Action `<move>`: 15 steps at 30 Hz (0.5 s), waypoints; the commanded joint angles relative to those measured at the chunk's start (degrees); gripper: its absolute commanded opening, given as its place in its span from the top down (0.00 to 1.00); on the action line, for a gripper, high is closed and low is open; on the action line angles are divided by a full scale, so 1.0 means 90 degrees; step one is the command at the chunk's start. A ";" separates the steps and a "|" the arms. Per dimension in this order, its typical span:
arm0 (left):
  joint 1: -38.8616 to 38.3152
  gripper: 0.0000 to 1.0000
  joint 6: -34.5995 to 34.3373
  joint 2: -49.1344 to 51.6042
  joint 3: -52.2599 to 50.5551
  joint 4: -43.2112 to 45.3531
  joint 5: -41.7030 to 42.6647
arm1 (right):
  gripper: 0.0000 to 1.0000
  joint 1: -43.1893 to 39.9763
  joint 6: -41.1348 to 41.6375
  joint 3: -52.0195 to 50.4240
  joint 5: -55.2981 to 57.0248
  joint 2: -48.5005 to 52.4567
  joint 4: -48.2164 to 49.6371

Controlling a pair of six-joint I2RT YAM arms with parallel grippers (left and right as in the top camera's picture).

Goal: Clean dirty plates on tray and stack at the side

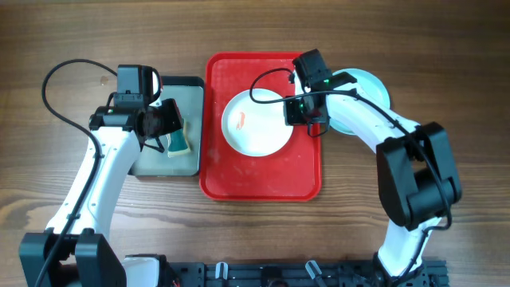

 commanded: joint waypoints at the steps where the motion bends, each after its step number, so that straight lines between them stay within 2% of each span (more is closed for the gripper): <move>1: 0.0017 0.86 0.0058 0.0129 -0.0078 -0.0002 0.0078 | 0.96 -0.0019 0.0053 0.0121 0.0124 -0.0231 -0.0100; 8: 0.0017 0.84 0.0058 0.0622 -0.0078 -0.0005 0.0080 | 0.96 -0.0022 0.0046 0.0119 0.0126 -0.0228 -0.0109; 15: 0.0017 0.76 0.0058 0.0879 -0.0078 -0.0102 0.0080 | 0.96 -0.0022 0.0024 0.0119 0.0131 -0.0228 -0.0104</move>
